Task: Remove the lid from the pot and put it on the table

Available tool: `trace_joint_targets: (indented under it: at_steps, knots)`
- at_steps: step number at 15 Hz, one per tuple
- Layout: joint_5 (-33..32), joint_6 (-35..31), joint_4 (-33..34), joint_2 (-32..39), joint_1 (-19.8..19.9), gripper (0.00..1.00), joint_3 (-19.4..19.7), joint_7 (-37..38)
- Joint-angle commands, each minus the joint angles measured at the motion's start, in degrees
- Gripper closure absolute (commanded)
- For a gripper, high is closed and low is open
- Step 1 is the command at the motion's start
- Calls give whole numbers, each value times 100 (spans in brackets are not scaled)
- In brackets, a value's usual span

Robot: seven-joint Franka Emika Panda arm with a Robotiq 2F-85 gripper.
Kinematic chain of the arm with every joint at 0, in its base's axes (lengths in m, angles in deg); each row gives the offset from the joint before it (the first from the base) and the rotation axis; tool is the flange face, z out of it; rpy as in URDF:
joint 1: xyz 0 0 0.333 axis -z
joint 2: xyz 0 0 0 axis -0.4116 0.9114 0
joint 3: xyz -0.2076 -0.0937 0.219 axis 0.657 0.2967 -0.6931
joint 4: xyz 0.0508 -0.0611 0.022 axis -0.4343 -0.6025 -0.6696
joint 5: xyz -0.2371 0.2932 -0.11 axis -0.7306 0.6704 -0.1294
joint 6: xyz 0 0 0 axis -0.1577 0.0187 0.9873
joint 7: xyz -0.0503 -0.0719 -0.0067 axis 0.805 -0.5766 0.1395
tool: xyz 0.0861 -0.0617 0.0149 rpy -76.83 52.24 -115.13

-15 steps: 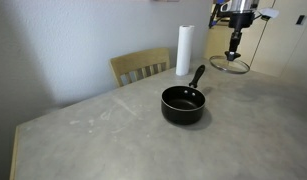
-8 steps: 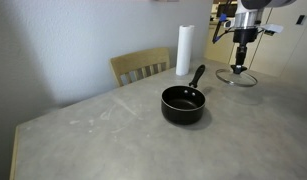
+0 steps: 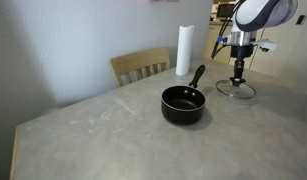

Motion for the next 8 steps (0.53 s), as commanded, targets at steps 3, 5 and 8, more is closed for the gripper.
trace_joint_targets:
  at_steps: [3, 5, 8]
  knots:
    - [-468, -440, 92, 254, -32, 85, 92, 352]
    - [-530, -515, 126, 328, -10, 85, 82, 456]
    - [-533, -507, 180, 375, 37, 82, 47, 484]
